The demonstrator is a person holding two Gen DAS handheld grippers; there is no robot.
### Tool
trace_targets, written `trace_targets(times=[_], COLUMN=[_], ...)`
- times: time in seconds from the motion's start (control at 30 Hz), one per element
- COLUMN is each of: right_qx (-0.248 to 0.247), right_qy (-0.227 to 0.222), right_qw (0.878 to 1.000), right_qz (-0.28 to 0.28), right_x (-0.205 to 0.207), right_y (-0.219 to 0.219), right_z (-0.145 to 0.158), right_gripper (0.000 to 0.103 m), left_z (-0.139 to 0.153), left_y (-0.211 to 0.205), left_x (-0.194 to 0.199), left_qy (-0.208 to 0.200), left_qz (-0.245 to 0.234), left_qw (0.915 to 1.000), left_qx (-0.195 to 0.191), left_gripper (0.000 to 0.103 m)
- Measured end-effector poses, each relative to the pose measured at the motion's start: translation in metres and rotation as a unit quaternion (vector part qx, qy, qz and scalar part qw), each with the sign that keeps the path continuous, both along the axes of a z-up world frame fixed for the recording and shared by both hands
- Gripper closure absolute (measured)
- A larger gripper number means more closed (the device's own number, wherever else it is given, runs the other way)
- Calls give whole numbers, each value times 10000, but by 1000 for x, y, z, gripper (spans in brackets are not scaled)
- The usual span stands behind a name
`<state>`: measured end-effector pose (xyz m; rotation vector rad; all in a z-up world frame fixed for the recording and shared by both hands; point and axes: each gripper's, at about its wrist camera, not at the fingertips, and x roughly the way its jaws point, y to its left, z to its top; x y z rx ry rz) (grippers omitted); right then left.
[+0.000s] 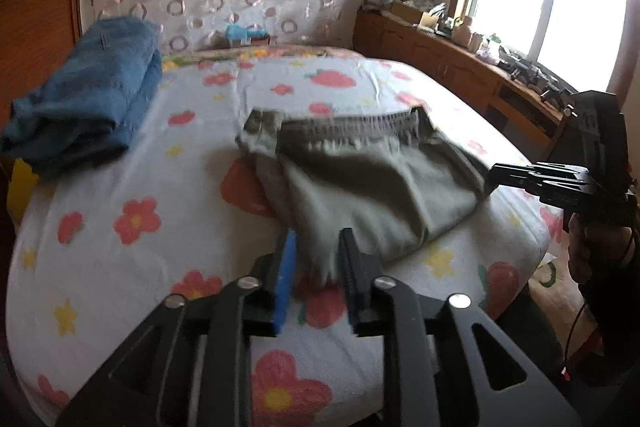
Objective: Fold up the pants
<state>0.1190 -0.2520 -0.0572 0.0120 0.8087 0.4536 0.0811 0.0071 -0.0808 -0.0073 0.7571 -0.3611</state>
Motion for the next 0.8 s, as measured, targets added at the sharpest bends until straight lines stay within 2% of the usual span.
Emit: trace_targets(times=[0.03, 0.1, 0.3, 0.43, 0.57, 0.8], right_qx=[2, -73, -361, -311, -543, -593], right_qy=[-24, -102, -136, 88, 230, 345], right_qw=[10000, 9999, 9993, 9995, 9982, 9976], right_qz=[14, 1, -18, 2, -82, -130], right_x=[1, 4, 33, 57, 76, 84], right_y=[0, 2, 14, 18, 26, 27], right_z=[3, 9, 15, 6, -5, -17], right_gripper=[86, 69, 47, 46, 46, 39], left_z=[3, 9, 17, 16, 13, 6], left_y=[0, -1, -3, -4, -7, -14], left_x=[1, 8, 31, 49, 62, 75], left_qy=[-43, -78, -164, -75, -33, 131], left_qz=[-11, 5, 34, 23, -23, -95], left_qw=[10000, 10000, 9999, 9999, 10000, 9998], left_qx=[-15, 8, 3, -62, 22, 142], left_gripper=[76, 74, 74, 74, 74, 74])
